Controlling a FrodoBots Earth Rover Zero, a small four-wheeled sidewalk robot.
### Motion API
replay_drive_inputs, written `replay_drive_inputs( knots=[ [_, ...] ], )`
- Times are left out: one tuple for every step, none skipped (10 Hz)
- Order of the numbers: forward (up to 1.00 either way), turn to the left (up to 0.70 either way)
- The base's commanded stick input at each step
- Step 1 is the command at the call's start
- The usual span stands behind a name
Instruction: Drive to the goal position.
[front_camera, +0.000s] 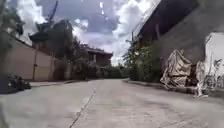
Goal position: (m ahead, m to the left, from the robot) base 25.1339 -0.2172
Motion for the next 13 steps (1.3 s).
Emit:
replay_drive_inputs(
  knots=[
    [0.70, 0.00],
    [0.70, 0.00],
    [0.70, 0.00],
    [0.70, 0.00],
    [0.70, 0.00],
    [0.70, 0.00],
    [0.70, 0.00],
    [0.70, 0.00],
    [0.70, 0.00],
    [0.70, 0.00],
    [0.70, 0.00],
    [0.70, 0.00],
    [0.70, 0.00]
  ],
)
